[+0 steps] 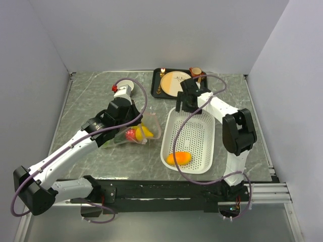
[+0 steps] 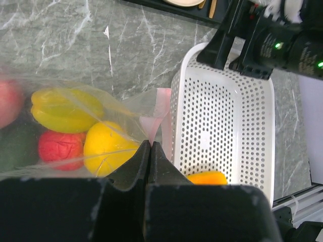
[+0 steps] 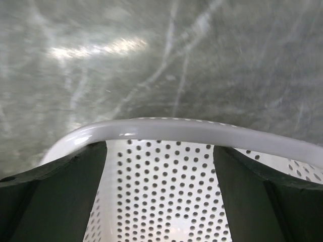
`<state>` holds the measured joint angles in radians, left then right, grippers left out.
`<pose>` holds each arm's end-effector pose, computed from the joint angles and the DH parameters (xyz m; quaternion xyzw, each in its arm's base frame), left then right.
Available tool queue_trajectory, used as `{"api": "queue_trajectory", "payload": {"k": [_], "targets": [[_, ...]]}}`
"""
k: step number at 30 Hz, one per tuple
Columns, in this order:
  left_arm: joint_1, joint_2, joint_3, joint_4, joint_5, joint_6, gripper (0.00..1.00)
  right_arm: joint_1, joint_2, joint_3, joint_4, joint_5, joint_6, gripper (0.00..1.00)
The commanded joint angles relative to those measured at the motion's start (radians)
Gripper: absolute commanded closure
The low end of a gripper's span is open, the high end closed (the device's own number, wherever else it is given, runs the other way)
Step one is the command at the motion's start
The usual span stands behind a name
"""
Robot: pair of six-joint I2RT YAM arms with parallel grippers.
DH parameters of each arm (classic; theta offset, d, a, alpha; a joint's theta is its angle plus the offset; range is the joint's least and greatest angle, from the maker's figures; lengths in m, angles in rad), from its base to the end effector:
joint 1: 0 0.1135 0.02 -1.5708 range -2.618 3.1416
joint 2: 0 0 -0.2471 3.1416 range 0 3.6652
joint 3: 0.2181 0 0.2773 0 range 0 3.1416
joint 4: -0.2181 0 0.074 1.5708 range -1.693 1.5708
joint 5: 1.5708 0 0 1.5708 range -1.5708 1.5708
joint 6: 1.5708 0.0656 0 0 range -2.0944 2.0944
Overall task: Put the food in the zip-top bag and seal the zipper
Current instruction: Move the bin to the center of the board, then pick up the fake fruit from the bin.
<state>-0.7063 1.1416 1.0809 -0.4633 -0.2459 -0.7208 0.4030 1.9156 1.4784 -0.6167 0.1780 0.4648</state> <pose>0.2464 -0.1892 0.3128 -0.0675 0.8591 -0.2444 0.4446 0.4118 0.1629 0.1653 0.0525 0.9618 0.0291 0.2671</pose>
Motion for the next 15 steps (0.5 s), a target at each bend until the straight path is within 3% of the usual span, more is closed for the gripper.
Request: {"api": "queue_trajectory", "payload": {"k": [1, 5, 8, 15], "targets": [[-0.001, -0.026, 0.001, 0.025, -0.007, -0.012, 0.99, -0.004, -0.091, 0.024, 0.008, -0.066, -0.055, 0.07], [-0.001, -0.033, 0.004, 0.022, -0.018, -0.005, 0.99, 0.008, -0.286, -0.159, -0.02, -0.175, -0.048, 0.07], [0.001, -0.028, 0.01, 0.018, -0.023, 0.003, 0.99, 0.023, -0.427, -0.295, -0.064, -0.175, 0.02, 0.07], [0.004, 0.013, 0.013, 0.055, 0.02, 0.012, 0.99, 0.085, -0.705, -0.547, -0.055, -0.275, 0.312, 0.0]]}}
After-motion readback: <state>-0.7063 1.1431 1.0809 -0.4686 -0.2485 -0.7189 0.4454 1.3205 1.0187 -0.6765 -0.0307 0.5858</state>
